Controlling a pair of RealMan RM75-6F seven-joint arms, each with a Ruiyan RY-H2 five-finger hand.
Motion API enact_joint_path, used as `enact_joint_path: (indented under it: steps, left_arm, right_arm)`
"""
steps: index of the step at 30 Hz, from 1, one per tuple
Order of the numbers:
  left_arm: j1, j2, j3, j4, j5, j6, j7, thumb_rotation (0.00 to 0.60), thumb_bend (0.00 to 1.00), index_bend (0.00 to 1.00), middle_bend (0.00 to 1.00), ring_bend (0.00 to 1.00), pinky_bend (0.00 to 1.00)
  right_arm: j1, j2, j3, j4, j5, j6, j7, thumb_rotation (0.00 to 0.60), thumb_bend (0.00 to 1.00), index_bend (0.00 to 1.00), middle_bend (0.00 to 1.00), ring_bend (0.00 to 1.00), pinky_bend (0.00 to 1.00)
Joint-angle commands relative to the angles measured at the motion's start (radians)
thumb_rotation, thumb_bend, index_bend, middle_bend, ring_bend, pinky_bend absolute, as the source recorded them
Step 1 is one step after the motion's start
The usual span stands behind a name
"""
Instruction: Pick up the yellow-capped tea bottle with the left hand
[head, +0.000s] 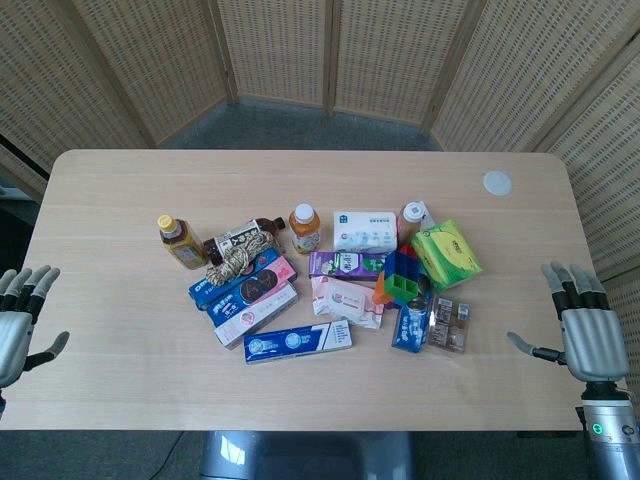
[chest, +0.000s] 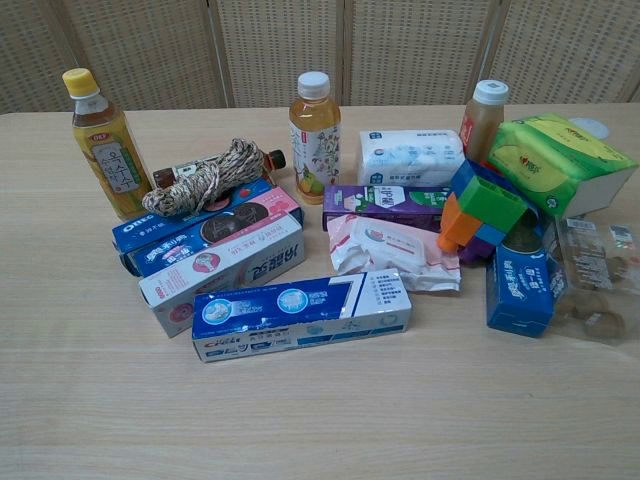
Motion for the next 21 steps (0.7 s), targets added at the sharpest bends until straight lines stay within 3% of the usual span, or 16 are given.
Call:
enact_joint_path:
  steps: [1,17,21]
  left_arm:
    - [-0.001,-0.003,0.002,0.003,-0.003,-0.007,-0.001,0.600,0.34,0.00,0.00,0.00,0.00]
    - [-0.025,-0.013,-0.007,0.016,-0.020,-0.048,-0.031,0.600,0.33,0.00,0.00,0.00,0.00]
    - [-0.047,-0.025,-0.023,0.030,-0.064,-0.098,-0.079,0.600,0.33,0.00,0.00,0.00,0.00]
  right_arm:
    - [0.000,-0.002,0.001,0.000,0.000,-0.001,0.000,0.308,0.03,0.00,0.00,0.00,0.00]
    - [-0.013,-0.009,0.003,0.004,0.005,0.010,0.008,0.310,0.03,0.00,0.00,0.00,0.00]
    - [-0.010,-0.009,0.004,0.005,0.008,0.003,0.010,0.308,0.03,0.00,0.00,0.00,0.00]
